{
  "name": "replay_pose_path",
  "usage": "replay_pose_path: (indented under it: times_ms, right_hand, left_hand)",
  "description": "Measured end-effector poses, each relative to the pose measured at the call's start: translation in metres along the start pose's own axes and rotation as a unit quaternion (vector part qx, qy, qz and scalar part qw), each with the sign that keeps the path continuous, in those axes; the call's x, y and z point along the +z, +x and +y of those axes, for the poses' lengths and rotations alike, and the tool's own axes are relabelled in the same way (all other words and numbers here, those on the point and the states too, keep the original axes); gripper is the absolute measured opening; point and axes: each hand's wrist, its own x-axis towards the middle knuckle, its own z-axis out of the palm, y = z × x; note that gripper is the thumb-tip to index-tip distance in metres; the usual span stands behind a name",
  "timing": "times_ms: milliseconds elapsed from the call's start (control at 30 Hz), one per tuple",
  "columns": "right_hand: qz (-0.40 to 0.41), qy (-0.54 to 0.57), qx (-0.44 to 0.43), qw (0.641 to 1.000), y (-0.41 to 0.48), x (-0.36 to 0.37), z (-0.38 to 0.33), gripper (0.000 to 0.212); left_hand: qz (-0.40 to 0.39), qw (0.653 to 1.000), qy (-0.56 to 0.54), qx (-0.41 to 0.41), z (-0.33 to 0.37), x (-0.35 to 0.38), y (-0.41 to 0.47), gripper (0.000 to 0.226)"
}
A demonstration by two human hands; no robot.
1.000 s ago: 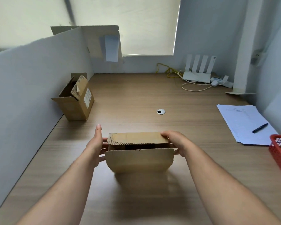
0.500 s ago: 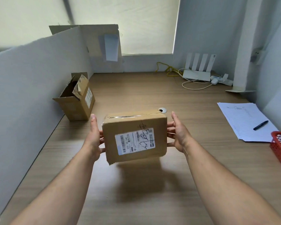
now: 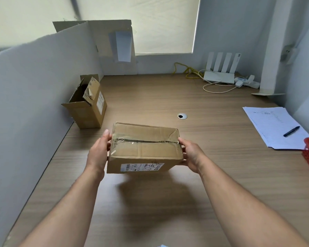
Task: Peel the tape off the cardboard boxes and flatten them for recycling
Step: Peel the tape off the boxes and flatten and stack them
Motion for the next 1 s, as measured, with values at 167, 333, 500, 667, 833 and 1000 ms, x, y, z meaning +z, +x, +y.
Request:
replay_pose_path:
  times_ms: [167, 333, 500, 667, 833, 1000]
  right_hand:
    - [-0.017, 0.045, 0.062, 0.997, 0.001, 0.016, 0.028, 0.031]
    - [-0.010, -0.161, 0.123, 0.979, 0.010, 0.022, 0.073, 0.029]
    - [-0.021, -0.326, 0.126, 0.937, 0.017, 0.013, 0.096, 0.028]
    - [0.048, -0.187, 0.021, 0.981, 0.021, -0.002, 0.058, 0.012]
    - [-0.086, 0.000, -0.093, 0.992, 0.008, -0.007, -0.001, 0.024]
    - [-0.204, 0.009, -0.124, 0.971, 0.003, -0.002, -0.027, 0.042]
  left_hand:
    - [0.021, 0.971, 0.154, 0.182, 0.021, -0.004, -0.006, 0.049]
    - [-0.023, 0.896, 0.365, 0.252, 0.029, 0.008, -0.020, 0.067]
    - [-0.066, 0.793, 0.530, 0.293, 0.012, 0.031, -0.042, 0.076]
    - [-0.091, 0.734, 0.597, 0.310, 0.006, 0.048, -0.055, 0.077]
    - [-0.104, 0.724, 0.606, 0.313, 0.010, 0.054, -0.048, 0.078]
    - [-0.121, 0.712, 0.616, 0.315, 0.017, 0.056, -0.038, 0.067]
